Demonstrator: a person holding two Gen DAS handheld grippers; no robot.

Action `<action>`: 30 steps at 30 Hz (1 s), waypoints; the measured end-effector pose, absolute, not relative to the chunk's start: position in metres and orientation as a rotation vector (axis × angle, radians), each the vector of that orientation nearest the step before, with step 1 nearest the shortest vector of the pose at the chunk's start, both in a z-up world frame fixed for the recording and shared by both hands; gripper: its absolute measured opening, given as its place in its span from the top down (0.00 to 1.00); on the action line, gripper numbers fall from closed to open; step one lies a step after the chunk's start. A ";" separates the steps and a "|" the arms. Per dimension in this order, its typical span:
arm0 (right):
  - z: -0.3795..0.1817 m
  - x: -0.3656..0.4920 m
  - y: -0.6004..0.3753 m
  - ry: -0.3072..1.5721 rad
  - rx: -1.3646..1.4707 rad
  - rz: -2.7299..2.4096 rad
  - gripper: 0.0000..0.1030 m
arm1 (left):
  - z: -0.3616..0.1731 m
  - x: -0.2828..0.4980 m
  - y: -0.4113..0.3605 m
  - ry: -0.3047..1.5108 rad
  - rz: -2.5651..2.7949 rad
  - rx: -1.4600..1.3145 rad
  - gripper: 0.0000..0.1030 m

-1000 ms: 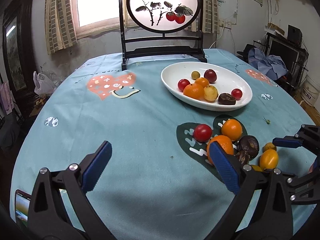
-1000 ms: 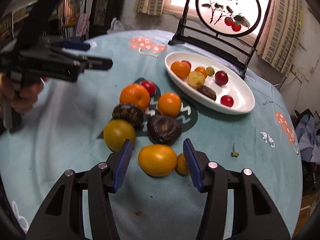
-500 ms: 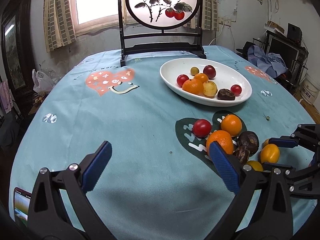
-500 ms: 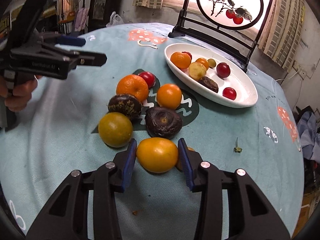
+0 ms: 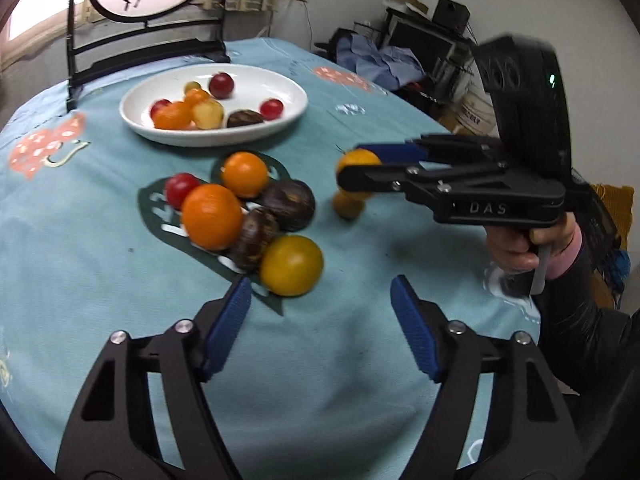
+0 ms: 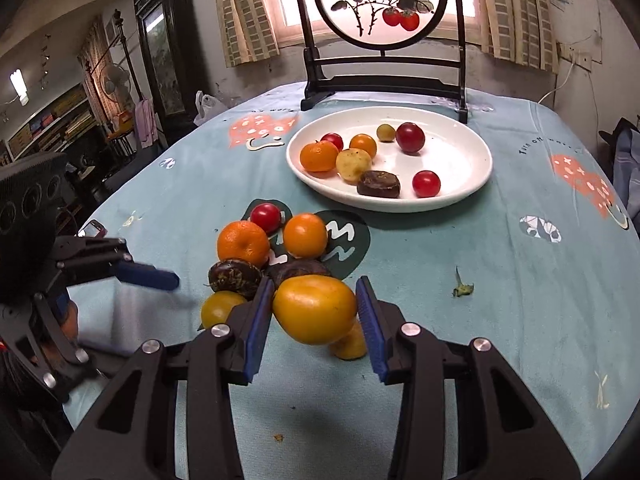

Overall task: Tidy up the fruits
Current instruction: 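Grasp a large yellow plum with the right tool while the left grasps a greenish plum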

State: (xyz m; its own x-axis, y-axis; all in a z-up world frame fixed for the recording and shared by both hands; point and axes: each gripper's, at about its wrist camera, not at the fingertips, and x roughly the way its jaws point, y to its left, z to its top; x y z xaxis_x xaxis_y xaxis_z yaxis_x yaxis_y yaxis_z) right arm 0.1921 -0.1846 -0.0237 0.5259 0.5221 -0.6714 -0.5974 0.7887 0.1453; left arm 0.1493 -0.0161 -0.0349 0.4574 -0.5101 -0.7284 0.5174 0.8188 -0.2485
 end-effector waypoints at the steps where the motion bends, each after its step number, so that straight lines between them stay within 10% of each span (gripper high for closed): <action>1: -0.024 0.192 -0.186 0.763 -0.108 0.672 0.59 | -0.038 0.151 -0.022 0.912 -0.622 0.022 0.31; 13: -0.020 0.187 -0.184 0.739 -0.118 0.689 0.59 | -0.057 0.183 -0.041 0.979 -0.399 0.055 0.60; 30: -0.022 0.190 -0.189 0.752 -0.073 0.696 0.58 | -0.042 0.170 -0.038 0.899 -0.494 0.026 0.60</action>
